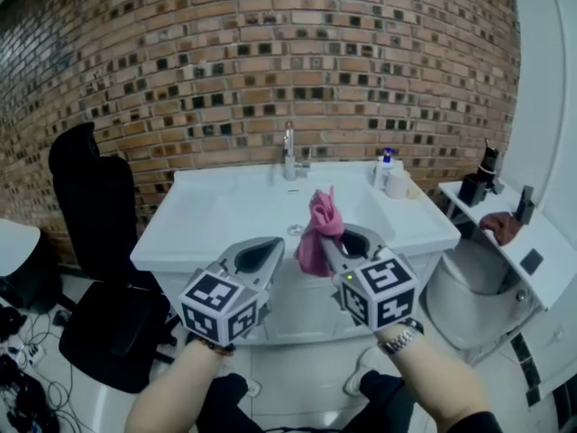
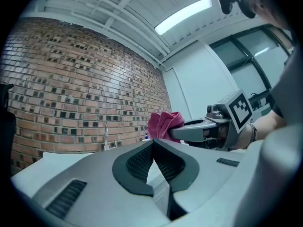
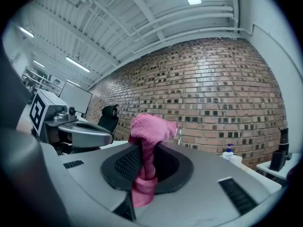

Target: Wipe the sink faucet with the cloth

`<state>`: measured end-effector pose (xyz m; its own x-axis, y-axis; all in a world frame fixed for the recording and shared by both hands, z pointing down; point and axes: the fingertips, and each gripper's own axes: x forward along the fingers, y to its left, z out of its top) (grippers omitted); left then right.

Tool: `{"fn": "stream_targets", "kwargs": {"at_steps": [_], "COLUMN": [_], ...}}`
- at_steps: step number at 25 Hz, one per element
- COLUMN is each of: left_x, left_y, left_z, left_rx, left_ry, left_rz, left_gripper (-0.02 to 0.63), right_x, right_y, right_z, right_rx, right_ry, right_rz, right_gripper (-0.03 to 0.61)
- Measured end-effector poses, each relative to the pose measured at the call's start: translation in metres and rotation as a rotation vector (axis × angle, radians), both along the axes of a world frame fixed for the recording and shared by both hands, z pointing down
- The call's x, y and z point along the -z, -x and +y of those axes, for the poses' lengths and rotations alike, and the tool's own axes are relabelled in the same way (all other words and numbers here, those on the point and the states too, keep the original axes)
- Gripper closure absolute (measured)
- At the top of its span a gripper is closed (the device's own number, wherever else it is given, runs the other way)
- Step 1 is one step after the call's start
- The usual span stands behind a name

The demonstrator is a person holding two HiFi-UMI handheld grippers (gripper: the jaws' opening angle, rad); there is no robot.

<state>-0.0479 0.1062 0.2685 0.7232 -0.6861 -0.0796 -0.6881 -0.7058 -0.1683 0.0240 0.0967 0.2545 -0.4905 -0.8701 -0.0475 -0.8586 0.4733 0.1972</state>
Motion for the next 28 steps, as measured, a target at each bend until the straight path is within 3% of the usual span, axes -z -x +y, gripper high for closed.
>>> {"fn": "stream_targets", "kwargs": {"at_steps": [14,28], "left_x": [-0.009,-0.004], "left_y": [0.024,0.031], "left_z": [0.105,0.139], "left_rx": [-0.005,0.002], "left_ry": [-0.025,-0.053], "left_rz": [-0.001,-0.001], "left_gripper": [0.609,0.609], "right_x": [-0.015,-0.013], "right_y": [0.032,0.041], "right_z": [0.114,0.148], "right_rx": [0.032,0.040], "right_ry": [-0.032,-0.049], "right_rz": [-0.007,0.000], "right_gripper": [0.523,0.523]}}
